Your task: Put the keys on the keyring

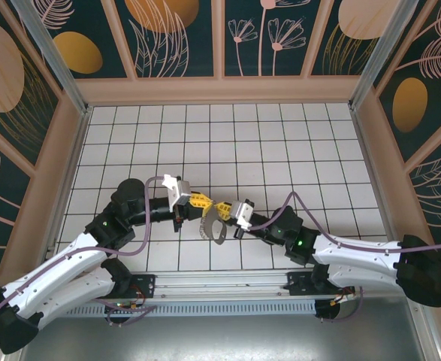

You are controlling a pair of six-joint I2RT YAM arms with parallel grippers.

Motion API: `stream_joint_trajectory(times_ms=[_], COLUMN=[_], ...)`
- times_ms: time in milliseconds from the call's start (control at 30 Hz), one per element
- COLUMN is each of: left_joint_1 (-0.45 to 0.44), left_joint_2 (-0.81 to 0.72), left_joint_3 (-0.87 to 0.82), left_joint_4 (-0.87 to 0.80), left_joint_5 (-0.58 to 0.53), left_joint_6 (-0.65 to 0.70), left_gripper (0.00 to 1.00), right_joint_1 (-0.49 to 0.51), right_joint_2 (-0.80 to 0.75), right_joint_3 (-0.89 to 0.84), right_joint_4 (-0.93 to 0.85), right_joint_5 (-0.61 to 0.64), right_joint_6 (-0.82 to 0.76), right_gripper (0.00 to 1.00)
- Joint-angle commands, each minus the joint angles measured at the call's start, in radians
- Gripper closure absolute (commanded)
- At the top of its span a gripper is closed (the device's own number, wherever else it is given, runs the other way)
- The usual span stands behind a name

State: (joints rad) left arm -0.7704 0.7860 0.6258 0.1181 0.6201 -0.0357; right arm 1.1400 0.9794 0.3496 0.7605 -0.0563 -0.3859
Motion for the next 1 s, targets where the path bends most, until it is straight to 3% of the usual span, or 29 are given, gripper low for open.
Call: stream_joint_trajectory(times_ms=[0,300,500,800,967], left_joint_1=[0.0,0.0,-0.001,0.0,-0.001], left_joint_2=[-0.005,0.024,0.064,0.073,0.094], left_joint_3=[-0.005,0.004,0.022,0.006,-0.003], left_joint_4=[0.02,0.003,-0.016,-0.031,-0.04], left_joint_5=[-0.003,-0.025,-0.037,-0.141,-0.216], left_joint_6=[-0.005,-0.003,0.002,-0.007,-0.019], left_gripper=[1.0,1.0,1.0,1.0,0.76], right_joint_1=[-0.006,-0.011,-0.011,-0.015,-0.053], right_joint_2=[-0.038,-0.052,0.008,0.03,0.058], right_joint_3=[0.005,0.078,0.158,0.199,0.244], right_joint_4=[0.033,-0.05,-0.074,-0.127,-0.227], right_joint_5=[0.033,0.232,0.274,0.325,0.352], right_joint_6=[0.001,-0.039,-0.084,-0.103,-0.07], right_gripper=[1.0,1.0,1.0,1.0,1.0])
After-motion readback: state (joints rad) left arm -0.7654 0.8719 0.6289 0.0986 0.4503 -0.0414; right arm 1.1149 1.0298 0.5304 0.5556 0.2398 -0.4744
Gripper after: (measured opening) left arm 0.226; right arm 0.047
